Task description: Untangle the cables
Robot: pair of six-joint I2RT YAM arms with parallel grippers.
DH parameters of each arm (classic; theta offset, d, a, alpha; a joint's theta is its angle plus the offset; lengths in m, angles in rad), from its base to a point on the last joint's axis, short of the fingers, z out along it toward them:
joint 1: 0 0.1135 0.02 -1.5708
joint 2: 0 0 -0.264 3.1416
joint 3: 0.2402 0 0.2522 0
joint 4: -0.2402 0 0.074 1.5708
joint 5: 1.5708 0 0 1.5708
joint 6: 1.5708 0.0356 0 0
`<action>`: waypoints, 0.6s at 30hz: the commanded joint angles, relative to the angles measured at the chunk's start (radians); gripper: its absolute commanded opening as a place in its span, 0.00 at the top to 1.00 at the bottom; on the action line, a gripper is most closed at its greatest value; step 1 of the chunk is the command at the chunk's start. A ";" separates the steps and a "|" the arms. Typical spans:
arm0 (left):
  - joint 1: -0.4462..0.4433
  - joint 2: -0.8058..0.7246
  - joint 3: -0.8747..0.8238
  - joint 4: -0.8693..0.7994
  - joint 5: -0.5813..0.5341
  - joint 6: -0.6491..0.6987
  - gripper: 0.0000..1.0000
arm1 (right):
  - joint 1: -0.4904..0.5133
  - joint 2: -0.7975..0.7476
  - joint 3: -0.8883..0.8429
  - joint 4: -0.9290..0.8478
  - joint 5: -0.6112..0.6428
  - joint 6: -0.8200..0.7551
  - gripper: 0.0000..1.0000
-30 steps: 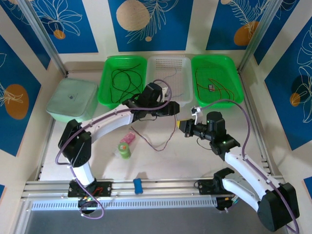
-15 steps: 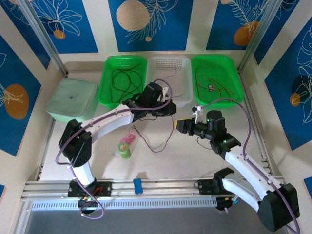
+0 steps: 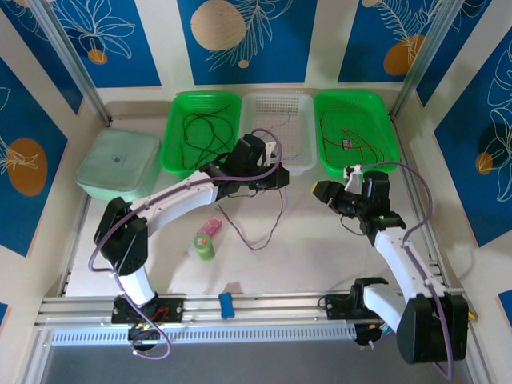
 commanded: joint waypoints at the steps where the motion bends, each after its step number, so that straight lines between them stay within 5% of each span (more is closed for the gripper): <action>1: -0.010 -0.039 0.031 -0.007 0.013 0.017 1.00 | 0.003 0.056 0.048 -0.052 -0.104 0.054 0.51; 9: -0.011 -0.041 0.038 -0.009 0.019 0.014 1.00 | 0.124 0.159 0.071 0.021 -0.085 0.081 0.50; 18: -0.015 -0.046 0.035 -0.009 0.028 0.014 1.00 | 0.186 0.361 0.161 0.111 -0.204 0.114 0.52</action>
